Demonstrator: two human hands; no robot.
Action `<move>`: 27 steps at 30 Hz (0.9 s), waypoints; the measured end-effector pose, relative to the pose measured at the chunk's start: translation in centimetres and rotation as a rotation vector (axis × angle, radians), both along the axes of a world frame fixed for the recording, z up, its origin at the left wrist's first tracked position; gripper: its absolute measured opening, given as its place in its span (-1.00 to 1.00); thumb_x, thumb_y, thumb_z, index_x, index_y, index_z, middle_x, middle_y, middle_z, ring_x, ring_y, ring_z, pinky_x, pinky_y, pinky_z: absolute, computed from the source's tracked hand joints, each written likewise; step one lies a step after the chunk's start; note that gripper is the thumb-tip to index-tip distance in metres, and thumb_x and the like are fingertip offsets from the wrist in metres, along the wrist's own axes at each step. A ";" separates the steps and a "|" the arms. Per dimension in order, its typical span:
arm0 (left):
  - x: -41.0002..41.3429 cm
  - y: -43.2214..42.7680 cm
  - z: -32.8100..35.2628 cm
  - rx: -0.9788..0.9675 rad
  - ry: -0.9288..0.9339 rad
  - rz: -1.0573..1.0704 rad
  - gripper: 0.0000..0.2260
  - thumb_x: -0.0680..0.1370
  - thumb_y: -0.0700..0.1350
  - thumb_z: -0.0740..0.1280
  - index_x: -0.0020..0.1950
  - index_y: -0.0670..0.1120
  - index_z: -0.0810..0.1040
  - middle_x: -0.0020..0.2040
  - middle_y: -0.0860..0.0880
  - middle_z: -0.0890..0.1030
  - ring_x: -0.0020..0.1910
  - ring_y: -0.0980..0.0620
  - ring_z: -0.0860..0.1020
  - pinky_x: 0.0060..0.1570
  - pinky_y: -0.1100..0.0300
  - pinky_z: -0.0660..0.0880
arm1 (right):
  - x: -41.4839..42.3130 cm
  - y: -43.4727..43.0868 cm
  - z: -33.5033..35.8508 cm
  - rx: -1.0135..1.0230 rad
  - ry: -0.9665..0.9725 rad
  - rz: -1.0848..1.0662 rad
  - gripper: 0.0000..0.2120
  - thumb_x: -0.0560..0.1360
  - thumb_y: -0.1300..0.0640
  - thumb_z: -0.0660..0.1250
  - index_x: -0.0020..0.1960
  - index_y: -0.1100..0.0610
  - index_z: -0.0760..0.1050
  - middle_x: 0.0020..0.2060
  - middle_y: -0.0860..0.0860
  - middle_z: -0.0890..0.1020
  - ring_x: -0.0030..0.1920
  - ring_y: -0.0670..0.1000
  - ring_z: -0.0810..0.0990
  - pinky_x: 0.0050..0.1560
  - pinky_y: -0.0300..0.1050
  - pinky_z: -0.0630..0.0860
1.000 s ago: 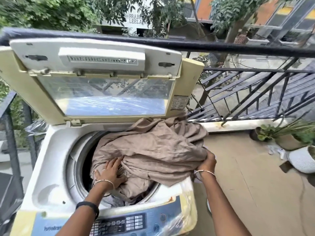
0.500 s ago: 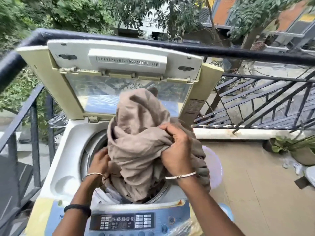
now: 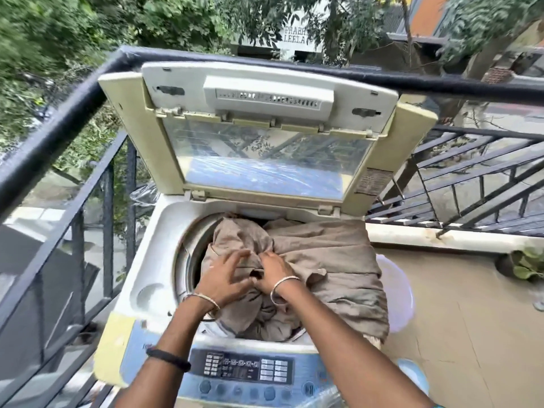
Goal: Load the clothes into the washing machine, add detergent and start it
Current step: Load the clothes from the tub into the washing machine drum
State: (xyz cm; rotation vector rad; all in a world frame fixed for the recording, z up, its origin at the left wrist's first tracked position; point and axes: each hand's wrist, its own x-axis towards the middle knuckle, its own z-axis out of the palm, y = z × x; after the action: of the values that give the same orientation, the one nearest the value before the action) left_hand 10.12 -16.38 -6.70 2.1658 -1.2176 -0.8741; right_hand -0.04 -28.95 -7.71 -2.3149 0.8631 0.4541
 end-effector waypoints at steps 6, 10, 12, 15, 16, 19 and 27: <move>0.2 -0.6 -4.9 0.193 -0.050 0.145 -0.02 0.26 0.06 0.58 0.54 -0.02 0.09 0.43 -0.21 0.30 0.40 -0.22 0.34 0.34 -0.03 0.36 | -6.6 -3.9 5.3 0.177 -0.301 -0.150 -0.52 0.41 0.18 0.43 0.32 0.05 0.52 0.15 -0.01 0.67 0.12 -0.03 0.64 0.22 -0.10 0.54; 1.0 -1.5 -5.8 0.235 -0.118 0.146 -0.01 0.27 -0.02 0.58 0.55 0.01 0.06 0.40 -0.26 0.32 0.31 -0.33 0.42 0.26 -0.13 0.42 | -16.9 -6.6 3.9 -0.306 -0.592 -0.808 -0.69 0.33 0.36 0.32 -0.06 0.02 0.58 -0.19 -0.09 0.67 -0.13 0.00 0.67 -0.06 0.00 0.61; 0.9 -1.9 -5.9 0.232 -0.121 0.161 -0.01 0.28 -0.04 0.58 0.55 -0.02 0.06 0.40 -0.27 0.32 0.33 -0.34 0.40 0.27 -0.13 0.39 | -21.8 -8.0 1.3 -0.287 -0.376 -0.951 -0.59 0.29 0.31 0.40 0.10 0.06 0.52 -0.10 0.05 0.63 -0.04 0.16 0.63 -0.02 0.04 0.57; 0.8 -2.0 -6.0 0.224 -0.101 0.188 -0.02 0.27 -0.10 0.59 0.54 -0.04 0.08 0.41 -0.27 0.32 0.34 -0.33 0.39 0.28 -0.11 0.37 | -25.8 -8.3 -4.2 0.079 0.148 -0.821 -0.22 0.34 0.20 0.43 0.49 0.09 0.21 0.19 0.24 0.55 0.19 0.22 0.56 0.04 -0.09 0.47; 0.8 -2.0 -6.2 0.208 -0.093 0.192 -0.02 0.27 -0.11 0.59 0.54 -0.04 0.08 0.41 -0.28 0.32 0.34 -0.33 0.38 0.28 -0.12 0.37 | -26.0 -8.1 -5.9 0.201 0.185 -0.817 -0.28 0.40 0.23 0.42 0.49 0.10 0.22 0.24 0.22 0.54 0.21 0.20 0.55 0.08 -0.09 0.48; 0.7 -1.7 -6.2 0.197 -0.084 0.198 -0.02 0.26 -0.12 0.60 0.54 -0.04 0.09 0.39 -0.28 0.32 0.33 -0.33 0.39 0.28 -0.12 0.37 | -24.5 -7.8 -7.7 0.432 -0.093 -1.135 -0.74 0.56 -0.01 0.32 0.16 0.12 0.53 0.02 0.09 0.66 -0.01 0.12 0.62 -0.03 0.01 0.56; 0.4 -1.3 -6.3 0.206 -0.092 0.219 -0.03 0.27 -0.10 0.59 0.53 0.00 0.07 0.37 -0.24 0.32 0.31 -0.31 0.41 0.26 -0.14 0.41 | -22.0 -12.9 -8.0 0.825 -0.438 -1.746 -0.44 0.58 -0.21 0.08 0.44 0.11 0.30 0.41 0.10 0.43 0.38 0.13 0.40 0.39 0.01 0.33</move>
State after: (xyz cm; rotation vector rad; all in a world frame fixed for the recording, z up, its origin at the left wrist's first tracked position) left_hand 10.53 -17.68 -13.04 2.4721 -0.9420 -0.8458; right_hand -22.03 -41.81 -15.72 -0.3697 1.6006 -0.4122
